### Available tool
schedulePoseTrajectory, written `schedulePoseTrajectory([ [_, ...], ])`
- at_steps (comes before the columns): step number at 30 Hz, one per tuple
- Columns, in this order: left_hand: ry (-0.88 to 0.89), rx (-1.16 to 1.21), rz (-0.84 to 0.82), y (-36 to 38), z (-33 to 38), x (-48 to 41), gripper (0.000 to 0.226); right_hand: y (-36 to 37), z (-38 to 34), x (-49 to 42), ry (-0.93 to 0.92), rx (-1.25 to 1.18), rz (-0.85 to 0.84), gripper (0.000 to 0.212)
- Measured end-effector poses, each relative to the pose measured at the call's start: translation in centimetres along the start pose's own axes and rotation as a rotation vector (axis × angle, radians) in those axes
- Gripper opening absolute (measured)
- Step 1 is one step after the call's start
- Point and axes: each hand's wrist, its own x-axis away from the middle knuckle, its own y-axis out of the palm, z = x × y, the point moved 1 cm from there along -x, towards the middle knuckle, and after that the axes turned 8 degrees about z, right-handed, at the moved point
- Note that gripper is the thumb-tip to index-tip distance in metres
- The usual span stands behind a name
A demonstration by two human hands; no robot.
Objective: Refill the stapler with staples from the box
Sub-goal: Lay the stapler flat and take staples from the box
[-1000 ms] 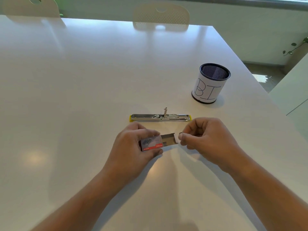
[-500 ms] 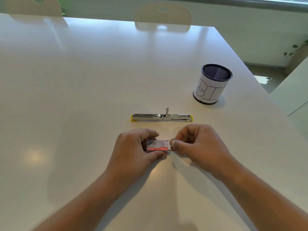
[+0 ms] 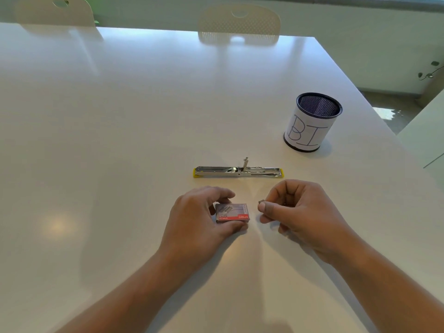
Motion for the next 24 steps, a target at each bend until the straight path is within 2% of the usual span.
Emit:
schedulePoseTrajectory([
  [8, 0.039, 0.005, 0.006, -0.4, 0.4, -1.3, 0.045, -1.0, 0.1, -0.4, 0.013, -0.110, -0.013, 0.015],
  [11, 0.080, -0.006, 0.005, -0.6, 0.8, -4.6, 0.036, -1.3, 0.3, -0.6, 0.006, -0.150, -0.024, 0.010],
  [13, 0.082, -0.047, 0.010, -0.4, 0.9, -8.0, 0.032, -1.5, 0.4, -0.7, 0.016, -0.179, -0.044, 0.013],
  [19, -0.016, -0.156, -0.023, 3.3, -0.4, -18.0, 0.030, -1.7, 0.7, -1.4, 0.001, -0.293, -0.106, 0.016],
  [24, -0.098, -0.195, -0.044, 7.0, -1.7, -21.8, 0.033, -2.0, 1.5, -2.0, -0.029, -0.329, -0.136, 0.017],
])
